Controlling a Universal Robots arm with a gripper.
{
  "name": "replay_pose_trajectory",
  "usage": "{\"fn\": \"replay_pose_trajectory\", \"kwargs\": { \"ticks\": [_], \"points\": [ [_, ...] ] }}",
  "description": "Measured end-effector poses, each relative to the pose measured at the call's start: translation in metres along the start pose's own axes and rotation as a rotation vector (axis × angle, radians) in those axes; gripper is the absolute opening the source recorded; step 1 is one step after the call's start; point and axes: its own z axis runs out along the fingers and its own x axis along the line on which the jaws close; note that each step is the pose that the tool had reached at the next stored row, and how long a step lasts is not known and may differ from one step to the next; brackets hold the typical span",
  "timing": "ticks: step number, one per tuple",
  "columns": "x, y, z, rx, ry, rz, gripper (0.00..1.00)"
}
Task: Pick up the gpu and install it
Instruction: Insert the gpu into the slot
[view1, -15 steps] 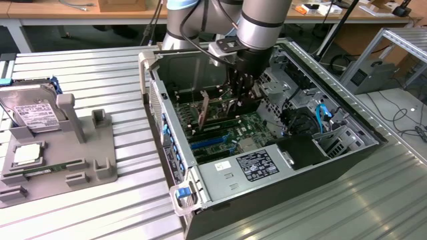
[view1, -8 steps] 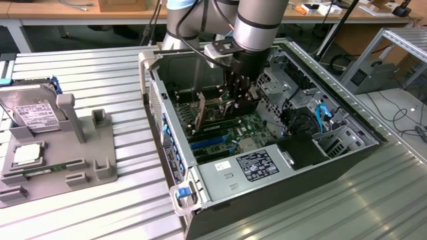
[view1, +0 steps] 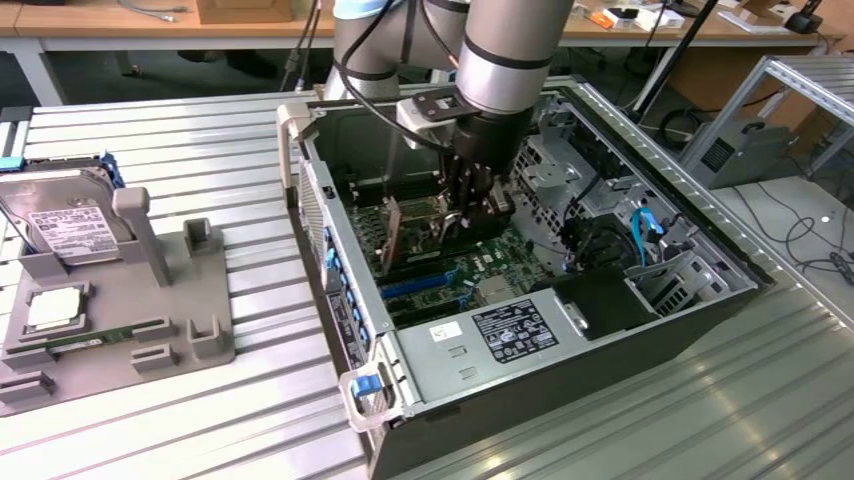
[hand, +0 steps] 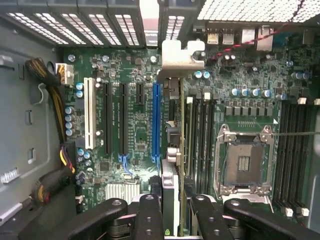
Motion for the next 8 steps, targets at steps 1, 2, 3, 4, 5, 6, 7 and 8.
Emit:
{"fn": "replay_pose_trajectory", "kwargs": {
  "ticks": [1,2,3,4,5,6,7,8],
  "points": [
    [0.001,0.0018,0.0001,0.0,0.0001,0.0,0.27],
    [0.003,0.0043,0.0002,-0.0001,0.0002,0.0,0.27],
    [0.005,0.0067,0.0007,0.0,0.0,0.0,0.27],
    [0.007,0.0091,0.0012,0.0,0.0,0.0,0.27],
    [0.009,0.0121,0.0022,0.0,0.0,0.0,0.27],
    [0.009,0.0136,0.0031,0.0001,-0.0003,0.0,0.27],
    [0.009,0.0154,0.0041,0.0,0.0,0.0,0.27],
    [0.009,0.0192,0.006,-0.0001,0.0002,0.0,0.27]
  ]
}}
